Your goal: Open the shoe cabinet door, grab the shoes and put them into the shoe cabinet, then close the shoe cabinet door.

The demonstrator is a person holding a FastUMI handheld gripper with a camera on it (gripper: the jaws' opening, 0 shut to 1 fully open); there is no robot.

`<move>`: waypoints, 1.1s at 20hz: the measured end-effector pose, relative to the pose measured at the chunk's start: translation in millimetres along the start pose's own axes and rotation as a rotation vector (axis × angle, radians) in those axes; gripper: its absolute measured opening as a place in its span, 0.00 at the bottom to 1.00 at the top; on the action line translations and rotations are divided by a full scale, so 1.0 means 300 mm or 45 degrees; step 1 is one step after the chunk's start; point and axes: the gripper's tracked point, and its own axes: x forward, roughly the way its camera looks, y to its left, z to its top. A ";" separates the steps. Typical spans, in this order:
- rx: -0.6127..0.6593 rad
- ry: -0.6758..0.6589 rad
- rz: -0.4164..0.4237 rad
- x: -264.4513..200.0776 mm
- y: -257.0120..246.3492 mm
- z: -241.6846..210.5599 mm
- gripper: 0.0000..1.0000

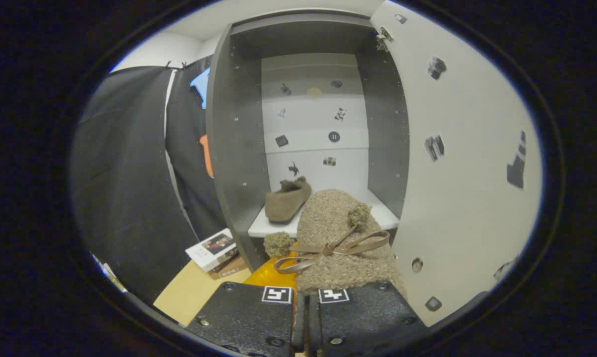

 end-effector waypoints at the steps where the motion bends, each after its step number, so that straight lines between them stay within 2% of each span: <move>1: -0.004 -0.026 0.000 0.041 -0.004 0.046 0.07; 5: 0.001 -0.055 0.000 0.212 -0.030 0.170 0.07; 11: 0.031 -0.012 -0.036 0.507 -0.107 0.220 0.07; 17: -0.068 0.049 -0.091 0.735 -0.152 0.203 0.07; 22: -0.030 0.160 -0.140 0.884 -0.195 0.131 0.07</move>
